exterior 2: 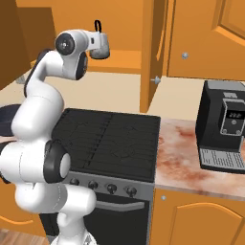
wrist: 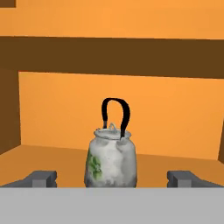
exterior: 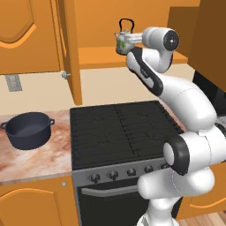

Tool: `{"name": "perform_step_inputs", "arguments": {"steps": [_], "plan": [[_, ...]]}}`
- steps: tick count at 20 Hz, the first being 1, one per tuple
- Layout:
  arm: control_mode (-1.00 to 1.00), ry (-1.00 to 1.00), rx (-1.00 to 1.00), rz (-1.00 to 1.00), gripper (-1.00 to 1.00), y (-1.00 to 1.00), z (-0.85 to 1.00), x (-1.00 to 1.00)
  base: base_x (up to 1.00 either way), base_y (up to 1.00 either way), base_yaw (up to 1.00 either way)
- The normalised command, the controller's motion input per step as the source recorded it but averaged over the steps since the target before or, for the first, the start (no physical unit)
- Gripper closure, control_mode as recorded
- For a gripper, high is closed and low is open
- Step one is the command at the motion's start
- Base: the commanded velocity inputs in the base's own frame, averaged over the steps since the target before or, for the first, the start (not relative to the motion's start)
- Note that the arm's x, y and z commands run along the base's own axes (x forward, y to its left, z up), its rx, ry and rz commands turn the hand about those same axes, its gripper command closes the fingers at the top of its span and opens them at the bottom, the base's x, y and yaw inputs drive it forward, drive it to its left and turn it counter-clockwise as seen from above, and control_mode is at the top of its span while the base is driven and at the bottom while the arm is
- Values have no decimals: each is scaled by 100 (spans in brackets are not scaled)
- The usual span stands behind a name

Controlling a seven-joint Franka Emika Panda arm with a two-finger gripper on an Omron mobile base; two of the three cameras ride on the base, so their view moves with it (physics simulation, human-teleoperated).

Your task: Pick the kettle from the cabinet and place it on a stove burner. Then pick the pot from the counter and place it on another stove burner. Finally, turn both burners on.

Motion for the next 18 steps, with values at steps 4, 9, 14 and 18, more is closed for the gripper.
{"name": "perform_step_inputs", "arguments": {"steps": [4,9,14,18], "plan": [[-100,-8,0,7,-100,-8,2,19,0,0,0],[-100,-6,0,5,-100,-8,0,19,0,0,0],[-100,-2,0,5,-100,-17,0,26,0,0,0],[-100,0,0,4,-100,-16,0,32,0,0,0]]}}
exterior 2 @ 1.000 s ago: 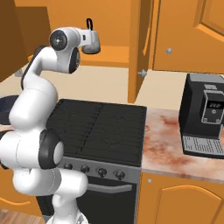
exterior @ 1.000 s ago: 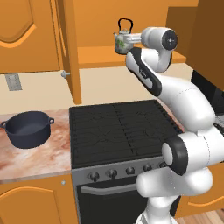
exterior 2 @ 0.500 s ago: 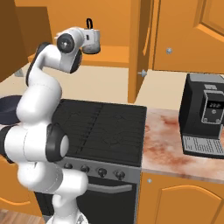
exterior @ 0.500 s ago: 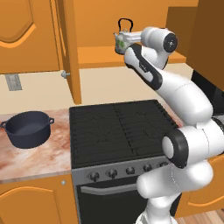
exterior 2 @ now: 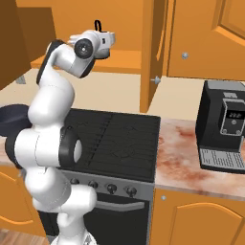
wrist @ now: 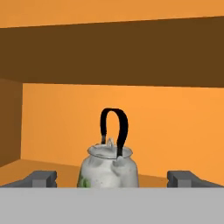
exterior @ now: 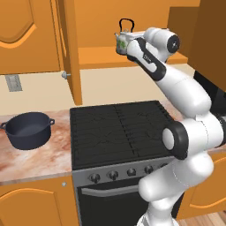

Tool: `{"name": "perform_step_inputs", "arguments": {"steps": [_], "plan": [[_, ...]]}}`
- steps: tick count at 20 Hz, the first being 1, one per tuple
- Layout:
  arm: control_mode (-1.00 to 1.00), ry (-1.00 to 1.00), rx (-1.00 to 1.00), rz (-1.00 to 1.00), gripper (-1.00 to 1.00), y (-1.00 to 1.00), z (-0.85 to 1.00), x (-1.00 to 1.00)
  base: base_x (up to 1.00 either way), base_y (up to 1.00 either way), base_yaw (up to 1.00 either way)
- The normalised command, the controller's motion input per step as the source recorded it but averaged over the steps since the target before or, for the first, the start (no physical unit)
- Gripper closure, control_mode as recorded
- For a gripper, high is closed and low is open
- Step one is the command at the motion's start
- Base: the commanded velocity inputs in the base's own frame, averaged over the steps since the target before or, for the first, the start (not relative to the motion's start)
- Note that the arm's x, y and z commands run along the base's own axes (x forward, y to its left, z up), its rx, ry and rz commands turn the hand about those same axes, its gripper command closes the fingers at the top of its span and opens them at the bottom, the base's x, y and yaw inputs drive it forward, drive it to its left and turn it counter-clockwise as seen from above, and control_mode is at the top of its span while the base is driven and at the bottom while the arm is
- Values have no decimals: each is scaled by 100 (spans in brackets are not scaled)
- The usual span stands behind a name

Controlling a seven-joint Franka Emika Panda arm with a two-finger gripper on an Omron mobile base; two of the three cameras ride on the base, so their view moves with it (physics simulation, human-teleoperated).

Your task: Pick the kettle from the cabinet and place it on a stove burner. Then pick the pot from the counter and place it on another stove burner. Finally, turn both burners on.

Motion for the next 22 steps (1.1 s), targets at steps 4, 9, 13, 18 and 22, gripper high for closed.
{"name": "perform_step_inputs", "arguments": {"steps": [4,9,13,18,22], "plan": [[-100,0,0,3,-100,-8,0,39,0,0,0],[-100,0,0,3,-100,-4,0,37,0,0,0],[-100,0,0,2,-100,0,0,32,0,0,0],[-100,0,0,2,-100,0,0,24,0,0,0],[-100,0,0,3,-100,1,0,17,0,0,0]]}}
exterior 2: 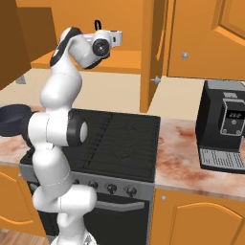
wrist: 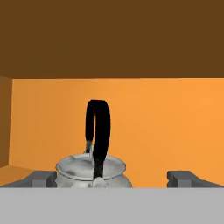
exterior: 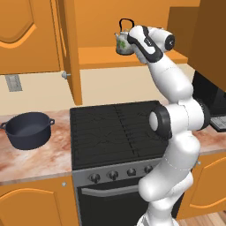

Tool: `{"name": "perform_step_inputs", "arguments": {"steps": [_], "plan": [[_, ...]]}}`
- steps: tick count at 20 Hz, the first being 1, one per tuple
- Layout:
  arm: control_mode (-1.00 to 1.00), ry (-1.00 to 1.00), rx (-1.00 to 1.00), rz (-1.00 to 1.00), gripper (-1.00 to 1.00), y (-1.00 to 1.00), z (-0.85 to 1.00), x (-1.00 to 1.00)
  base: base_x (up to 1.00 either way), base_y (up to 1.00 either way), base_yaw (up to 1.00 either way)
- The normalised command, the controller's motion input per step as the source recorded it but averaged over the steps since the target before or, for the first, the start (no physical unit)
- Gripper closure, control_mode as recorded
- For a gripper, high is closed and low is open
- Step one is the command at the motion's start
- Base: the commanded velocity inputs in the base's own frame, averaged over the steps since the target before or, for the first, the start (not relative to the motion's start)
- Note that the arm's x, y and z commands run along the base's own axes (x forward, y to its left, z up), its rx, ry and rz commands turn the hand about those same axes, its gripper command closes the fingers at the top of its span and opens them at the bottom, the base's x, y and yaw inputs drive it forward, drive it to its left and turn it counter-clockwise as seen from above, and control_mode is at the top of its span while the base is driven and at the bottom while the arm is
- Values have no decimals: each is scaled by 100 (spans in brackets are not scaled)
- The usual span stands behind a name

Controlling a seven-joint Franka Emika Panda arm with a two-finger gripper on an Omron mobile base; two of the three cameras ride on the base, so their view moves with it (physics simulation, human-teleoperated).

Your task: Pick the kettle from the cabinet and place it on a stove burner. Then pick the pot from the counter and place it on another stove burner. Finally, turn both burners on.

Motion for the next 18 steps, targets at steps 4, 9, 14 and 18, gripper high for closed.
{"name": "perform_step_inputs", "arguments": {"steps": [4,9,14,18], "plan": [[-100,0,0,2,-100,11,0,11,0,0,0],[-100,0,0,1,-100,15,0,3,0,0,0],[-100,-1,0,1,-100,4,9,8,0,0,0],[-100,-2,0,2,-100,0,18,18,0,0,0]]}}
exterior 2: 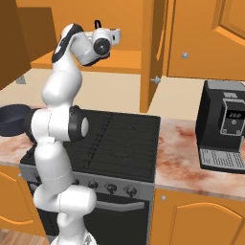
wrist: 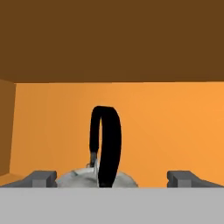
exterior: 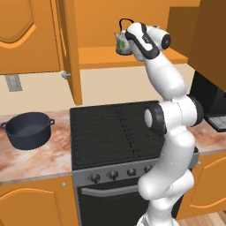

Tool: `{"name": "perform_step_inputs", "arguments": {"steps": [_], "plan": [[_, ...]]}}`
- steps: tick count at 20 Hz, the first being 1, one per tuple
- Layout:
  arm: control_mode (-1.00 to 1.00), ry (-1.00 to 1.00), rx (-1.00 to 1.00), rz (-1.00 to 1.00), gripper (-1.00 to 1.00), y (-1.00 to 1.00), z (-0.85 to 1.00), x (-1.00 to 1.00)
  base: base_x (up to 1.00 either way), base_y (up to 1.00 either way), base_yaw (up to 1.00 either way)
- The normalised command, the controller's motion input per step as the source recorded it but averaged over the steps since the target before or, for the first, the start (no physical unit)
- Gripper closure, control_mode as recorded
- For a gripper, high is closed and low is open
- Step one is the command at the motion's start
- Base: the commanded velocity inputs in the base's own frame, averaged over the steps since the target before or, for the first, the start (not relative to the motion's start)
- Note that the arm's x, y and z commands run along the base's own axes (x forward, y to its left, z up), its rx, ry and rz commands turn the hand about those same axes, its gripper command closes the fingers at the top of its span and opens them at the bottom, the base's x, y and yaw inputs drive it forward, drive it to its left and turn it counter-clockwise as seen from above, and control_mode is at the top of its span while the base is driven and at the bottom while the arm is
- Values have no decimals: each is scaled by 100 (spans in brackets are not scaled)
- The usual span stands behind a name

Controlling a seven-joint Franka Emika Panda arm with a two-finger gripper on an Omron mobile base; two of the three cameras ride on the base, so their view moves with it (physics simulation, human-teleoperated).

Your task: Pick the kettle from the cabinet and place it on a stove burner. Then pick the pot from the counter and place it on another stove burner. Finally, turn both burners on.

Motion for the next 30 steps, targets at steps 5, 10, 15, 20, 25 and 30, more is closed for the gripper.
{"name": "perform_step_inputs", "arguments": {"steps": [5,10,15,20,25,30], "plan": [[-100,-1,0,2,-100,0,7,12,0,0,0],[-100,0,0,2,-100,6,0,8,0,0,0],[-100,0,-1,1,100,15,0,8,0,0,0],[-100,0,0,1,100,12,0,8,0,0,0],[-100,0,0,0,100,0,0,0,0,0,0],[-100,0,0,0,100,0,0,0,0,0,0]]}}
